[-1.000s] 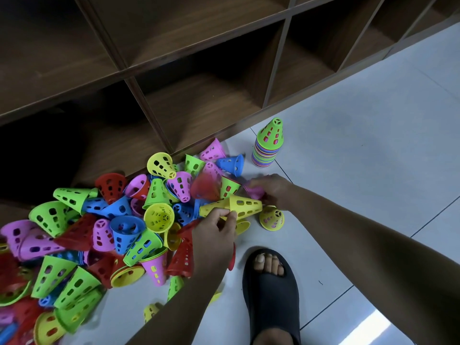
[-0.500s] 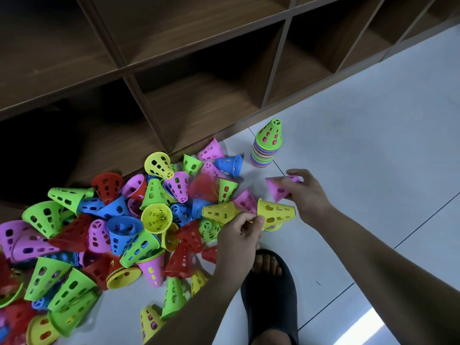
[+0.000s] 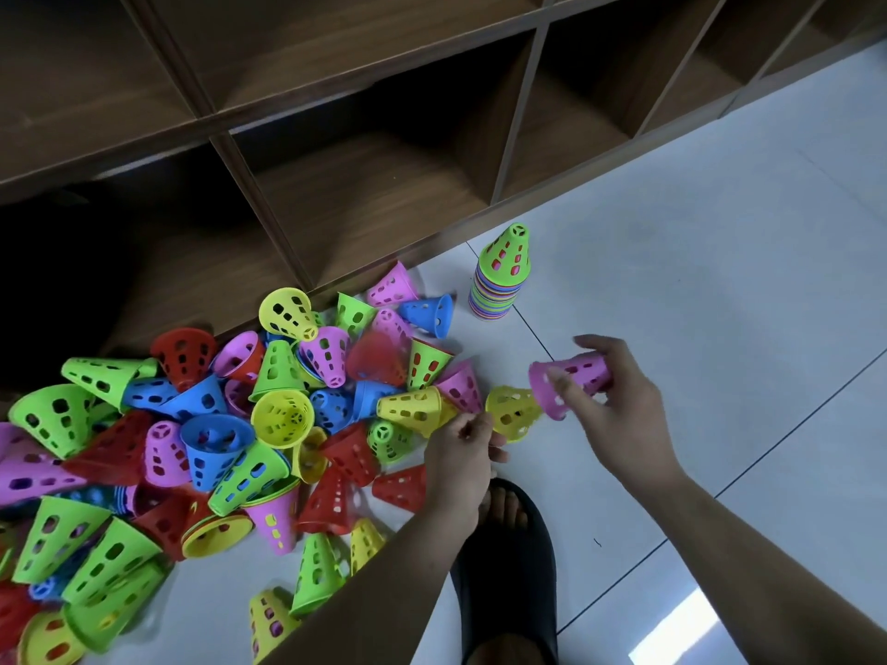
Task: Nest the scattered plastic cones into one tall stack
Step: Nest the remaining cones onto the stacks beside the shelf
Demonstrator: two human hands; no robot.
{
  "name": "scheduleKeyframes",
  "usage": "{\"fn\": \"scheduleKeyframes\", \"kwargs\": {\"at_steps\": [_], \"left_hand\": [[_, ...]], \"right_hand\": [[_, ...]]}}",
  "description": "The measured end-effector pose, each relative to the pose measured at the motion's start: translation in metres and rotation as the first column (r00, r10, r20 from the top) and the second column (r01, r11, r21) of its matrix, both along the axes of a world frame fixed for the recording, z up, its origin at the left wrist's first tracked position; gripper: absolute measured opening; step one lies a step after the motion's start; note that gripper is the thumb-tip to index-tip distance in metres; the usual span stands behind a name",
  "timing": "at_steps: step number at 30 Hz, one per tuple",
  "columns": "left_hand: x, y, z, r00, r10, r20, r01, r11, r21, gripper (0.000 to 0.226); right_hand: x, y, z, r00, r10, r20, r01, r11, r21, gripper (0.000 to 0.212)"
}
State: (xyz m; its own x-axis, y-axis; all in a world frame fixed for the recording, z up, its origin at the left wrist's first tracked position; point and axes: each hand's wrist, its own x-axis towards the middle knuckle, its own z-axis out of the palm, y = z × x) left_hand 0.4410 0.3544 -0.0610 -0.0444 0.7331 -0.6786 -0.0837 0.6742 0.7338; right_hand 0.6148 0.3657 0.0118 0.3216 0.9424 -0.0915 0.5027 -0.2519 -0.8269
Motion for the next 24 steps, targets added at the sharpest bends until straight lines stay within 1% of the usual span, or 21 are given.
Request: {"fn": "scheduleKeyframes", "kwargs": {"at_steps": [3, 6, 8, 10, 13, 15, 17, 19, 21, 24], "left_hand": [[-0.008, -0.001, 0.001, 0.994, -0.077, -0.074, 0.078, 0.997, 0.019, 0.014], [-0.024, -0.002, 0.006, 0.972, -0.137, -0.19, 0.16, 0.98, 0.114, 0.005], [-0.037, 0.001, 0.011, 0.95, -0.149, -0.273, 0.199, 0.966, 0.166, 0.002], [-0.052, 0.005, 0.012, 0.912, -0.141, -0.386, 0.247, 0.939, 0.24, 0.005], [-0.074, 0.012, 0.011, 0.783, -0.146, -0.605, 0.398, 0.865, 0.306, 0.012], [-0.087, 0.018, 0.01, 0.653, -0.133, -0.745, 0.511, 0.804, 0.304, 0.019], [-0.097, 0.024, 0.007, 0.534, -0.107, -0.839, 0.591, 0.757, 0.279, 0.029], [-0.104, 0.028, 0.006, 0.45, -0.126, -0.884, 0.633, 0.744, 0.217, 0.04], [-0.109, 0.031, 0.004, 0.388, -0.179, -0.904, 0.652, 0.747, 0.132, 0.047], [-0.111, 0.032, 0.005, 0.319, -0.237, -0.918, 0.662, 0.749, 0.036, 0.05]], "right_hand": [[-0.006, 0.0, -0.016, 0.988, 0.144, 0.064, -0.143, 0.99, -0.02, 0.048], [-0.01, 0.003, -0.032, 0.962, 0.25, 0.106, -0.248, 0.968, -0.035, 0.052], [-0.013, 0.005, -0.041, 0.939, 0.296, 0.177, -0.295, 0.955, -0.029, 0.048], [-0.015, 0.009, -0.046, 0.913, 0.323, 0.249, -0.333, 0.943, -0.001, 0.039], [-0.02, 0.022, -0.049, 0.853, 0.381, 0.357, -0.41, 0.912, 0.006, 0.03], [-0.026, 0.034, -0.052, 0.788, 0.439, 0.432, -0.479, 0.878, -0.019, 0.03], [-0.034, 0.047, -0.054, 0.729, 0.501, 0.467, -0.544, 0.838, -0.049, 0.032], [-0.042, 0.06, -0.058, 0.659, 0.556, 0.507, -0.602, 0.794, -0.088, 0.034], [-0.049, 0.07, -0.063, 0.599, 0.597, 0.533, -0.633, 0.761, -0.141, 0.034], [-0.056, 0.079, -0.071, 0.549, 0.639, 0.538, -0.641, 0.736, -0.219, 0.036]]}}
